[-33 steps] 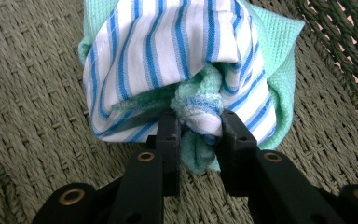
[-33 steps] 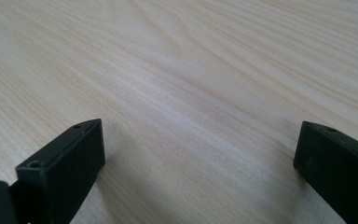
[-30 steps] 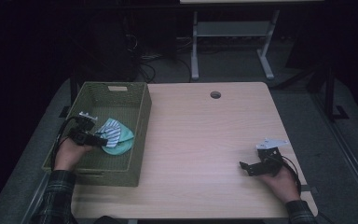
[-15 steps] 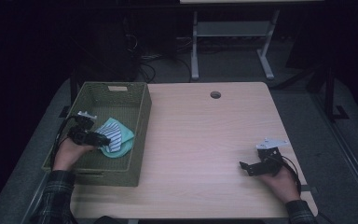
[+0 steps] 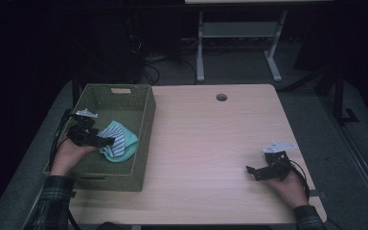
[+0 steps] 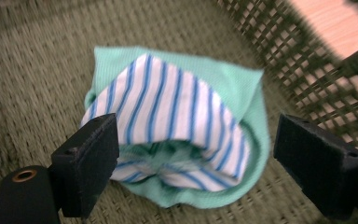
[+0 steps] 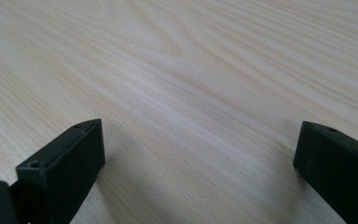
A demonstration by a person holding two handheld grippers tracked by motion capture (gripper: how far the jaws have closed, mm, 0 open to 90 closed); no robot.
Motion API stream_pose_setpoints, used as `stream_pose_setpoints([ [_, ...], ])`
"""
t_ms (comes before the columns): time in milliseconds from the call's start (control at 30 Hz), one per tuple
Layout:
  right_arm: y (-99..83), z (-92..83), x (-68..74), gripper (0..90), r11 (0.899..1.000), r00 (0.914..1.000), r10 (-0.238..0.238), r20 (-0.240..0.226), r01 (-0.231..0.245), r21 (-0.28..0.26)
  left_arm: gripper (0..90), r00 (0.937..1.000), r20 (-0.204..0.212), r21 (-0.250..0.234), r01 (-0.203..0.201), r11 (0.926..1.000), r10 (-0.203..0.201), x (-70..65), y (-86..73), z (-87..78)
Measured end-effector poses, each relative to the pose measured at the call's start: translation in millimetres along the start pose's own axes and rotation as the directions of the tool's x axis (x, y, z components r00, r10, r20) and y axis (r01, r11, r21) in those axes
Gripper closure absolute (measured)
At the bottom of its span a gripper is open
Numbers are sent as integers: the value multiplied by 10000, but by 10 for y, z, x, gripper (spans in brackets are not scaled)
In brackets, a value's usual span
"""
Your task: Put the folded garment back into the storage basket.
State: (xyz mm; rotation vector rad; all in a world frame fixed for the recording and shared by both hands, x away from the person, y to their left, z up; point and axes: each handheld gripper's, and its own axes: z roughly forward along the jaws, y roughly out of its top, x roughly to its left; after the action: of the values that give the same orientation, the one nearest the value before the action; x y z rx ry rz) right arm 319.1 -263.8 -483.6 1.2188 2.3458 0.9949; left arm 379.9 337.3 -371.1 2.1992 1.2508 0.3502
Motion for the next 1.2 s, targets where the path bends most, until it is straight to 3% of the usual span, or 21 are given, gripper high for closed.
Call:
stream_pose_setpoints([
  [233, 0, -1, 2, 14, 10000, 10000, 22, 14, -22, 7, 142, 9997, 227, -423, -53, 9991, 63, -166, 119, -84],
  [567, -1, -3, 3, 14, 10000, 10000, 9, 28, -9, 21, 143, 9958, 668, -938, -569, 9940, 633, -477, 309, -136],
  [900, -1, -2, 4, 14, 10000, 10000, 9, 38, -9, 16, 143, 9845, 1277, -1280, -1041, 9863, 1205, -828, 525, -130],
  [1200, -1, -3, 3, 14, 10000, 10000, 9, 33, -10, 17, 143, 9754, 1697, -1597, -1138, 9806, 1408, -1108, 658, -69],
])
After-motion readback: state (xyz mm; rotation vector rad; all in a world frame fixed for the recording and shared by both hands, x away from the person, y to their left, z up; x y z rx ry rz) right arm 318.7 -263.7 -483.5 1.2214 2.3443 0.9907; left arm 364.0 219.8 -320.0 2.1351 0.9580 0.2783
